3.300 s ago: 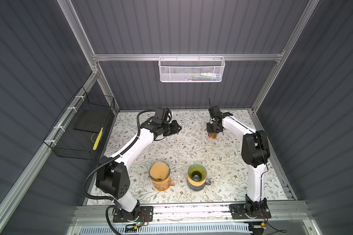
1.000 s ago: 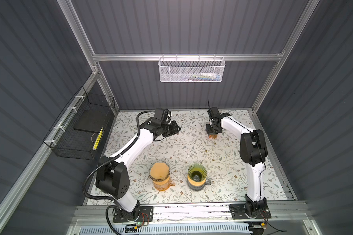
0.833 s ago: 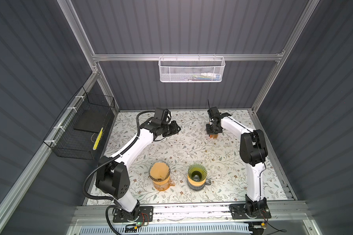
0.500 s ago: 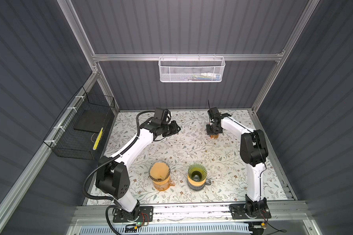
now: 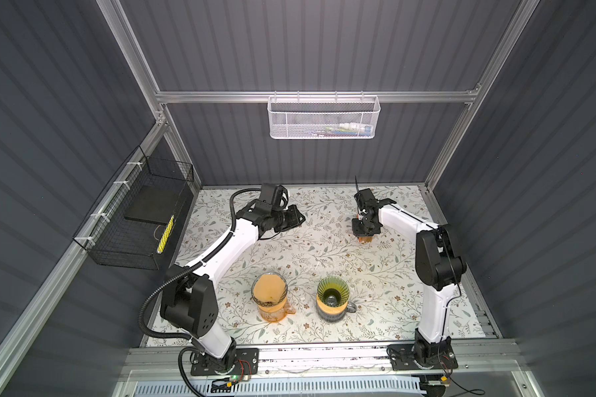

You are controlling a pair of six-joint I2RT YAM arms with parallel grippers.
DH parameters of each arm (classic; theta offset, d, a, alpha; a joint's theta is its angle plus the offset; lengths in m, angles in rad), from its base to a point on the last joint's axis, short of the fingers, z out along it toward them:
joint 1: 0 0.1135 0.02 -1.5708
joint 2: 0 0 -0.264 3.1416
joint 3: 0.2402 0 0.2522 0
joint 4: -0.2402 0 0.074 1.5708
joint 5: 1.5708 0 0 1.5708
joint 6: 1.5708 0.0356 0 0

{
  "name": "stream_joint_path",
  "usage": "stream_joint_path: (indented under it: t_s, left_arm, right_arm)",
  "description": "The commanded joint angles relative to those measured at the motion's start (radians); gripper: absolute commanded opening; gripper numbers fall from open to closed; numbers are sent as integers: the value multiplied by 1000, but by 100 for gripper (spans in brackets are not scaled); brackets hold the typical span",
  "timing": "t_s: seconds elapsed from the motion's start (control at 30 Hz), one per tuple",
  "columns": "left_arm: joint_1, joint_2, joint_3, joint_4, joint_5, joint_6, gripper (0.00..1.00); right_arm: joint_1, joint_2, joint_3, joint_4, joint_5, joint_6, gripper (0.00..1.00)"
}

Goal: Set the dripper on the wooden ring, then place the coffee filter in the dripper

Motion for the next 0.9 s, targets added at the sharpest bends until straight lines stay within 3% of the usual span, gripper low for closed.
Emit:
stream_joint_path:
  t_s: [0.0,0.3,0.6,0.87]
  left_arm:
    - [6,-28,-15,11,21,-13,28]
    - [5,-46,-24,19,21,-13,28]
    - [7,-28,-16,21,74,-2,28]
    - [5,-26,-13,15,80,6,28]
  right_arm:
    - [5,-58,-19,-18,-8,10,25]
    - [8,-188,-97,-18,15,40,25]
    - [6,-93,-41,-27,130,48,25]
    - [6,-55,-6,-23,157,47,27]
